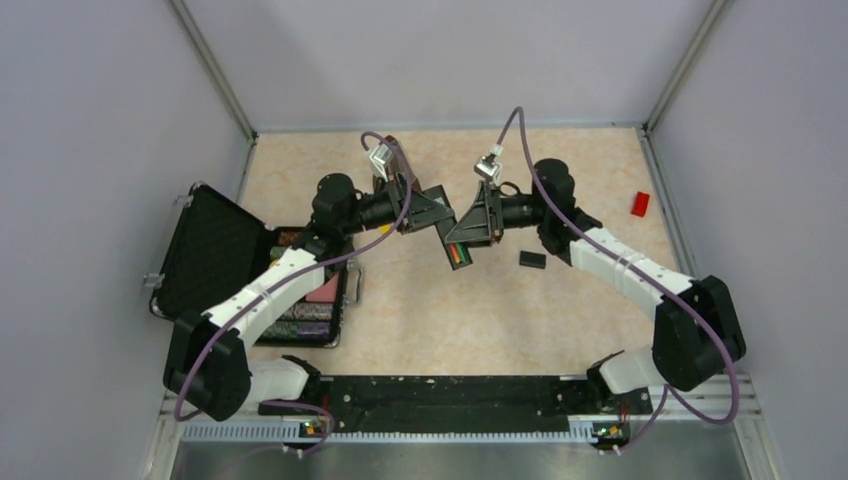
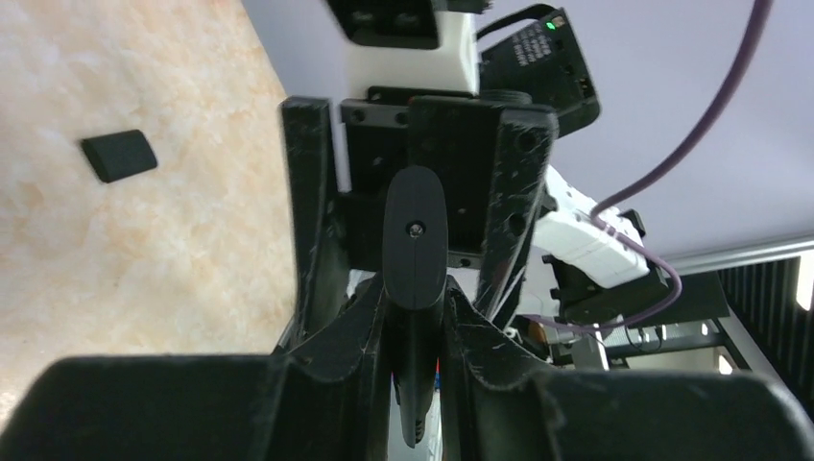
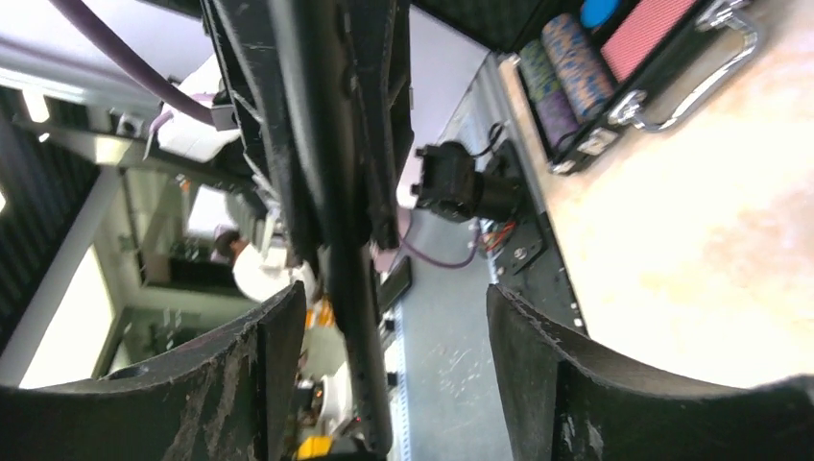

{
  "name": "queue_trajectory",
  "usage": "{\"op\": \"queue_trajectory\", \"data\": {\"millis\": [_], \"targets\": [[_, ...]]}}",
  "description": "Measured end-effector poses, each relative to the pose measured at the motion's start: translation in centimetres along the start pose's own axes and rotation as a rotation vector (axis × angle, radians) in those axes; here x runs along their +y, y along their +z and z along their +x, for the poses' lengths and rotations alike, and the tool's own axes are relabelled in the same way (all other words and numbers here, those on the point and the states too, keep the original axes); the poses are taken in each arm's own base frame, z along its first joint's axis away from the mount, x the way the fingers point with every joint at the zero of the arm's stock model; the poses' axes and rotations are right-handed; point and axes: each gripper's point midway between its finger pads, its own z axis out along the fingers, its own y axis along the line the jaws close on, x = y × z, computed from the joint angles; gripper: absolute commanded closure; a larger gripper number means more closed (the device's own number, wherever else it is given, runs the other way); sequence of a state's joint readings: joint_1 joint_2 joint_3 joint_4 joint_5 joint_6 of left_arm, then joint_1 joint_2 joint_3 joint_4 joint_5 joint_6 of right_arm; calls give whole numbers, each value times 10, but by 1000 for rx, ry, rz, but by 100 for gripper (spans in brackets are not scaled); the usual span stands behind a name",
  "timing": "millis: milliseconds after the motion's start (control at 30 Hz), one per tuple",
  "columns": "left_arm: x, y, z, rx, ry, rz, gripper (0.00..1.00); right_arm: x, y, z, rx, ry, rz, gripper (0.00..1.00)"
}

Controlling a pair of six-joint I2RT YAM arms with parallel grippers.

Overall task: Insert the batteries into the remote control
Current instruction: Load the battery into the remote control, then pick up the battery cover at the center of the board.

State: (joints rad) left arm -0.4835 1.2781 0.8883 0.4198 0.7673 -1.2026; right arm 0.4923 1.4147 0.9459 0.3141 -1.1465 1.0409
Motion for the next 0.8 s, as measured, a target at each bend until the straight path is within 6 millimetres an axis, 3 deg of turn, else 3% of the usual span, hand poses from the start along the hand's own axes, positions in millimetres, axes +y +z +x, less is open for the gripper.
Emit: {"op": "queue_trajectory", "data": {"millis": [167, 233, 300, 367, 567, 700, 800], "targets": [[21, -10, -18, -88, 21, -84, 100, -6, -24, -28, -162, -10, 127, 32], [34, -19, -27, -138, 38, -152, 100, -16, -37, -42, -258, 23, 221, 37], [49, -29, -36, -189, 63, -234, 100, -35, -52, -56, -381, 103, 365, 54], [62, -40, -43, -234, 99, -317, 100, -64, -70, -61, -493, 233, 517, 57], [97, -60, -43, -247, 175, -500, 100, -150, -114, -39, -693, 652, 887, 22], [112, -70, -43, -241, 202, -569, 100, -190, -150, -23, -844, 818, 1132, 17], [118, -76, -49, -256, 220, -596, 100, -198, -172, -25, -966, 867, 1228, 18]]}}
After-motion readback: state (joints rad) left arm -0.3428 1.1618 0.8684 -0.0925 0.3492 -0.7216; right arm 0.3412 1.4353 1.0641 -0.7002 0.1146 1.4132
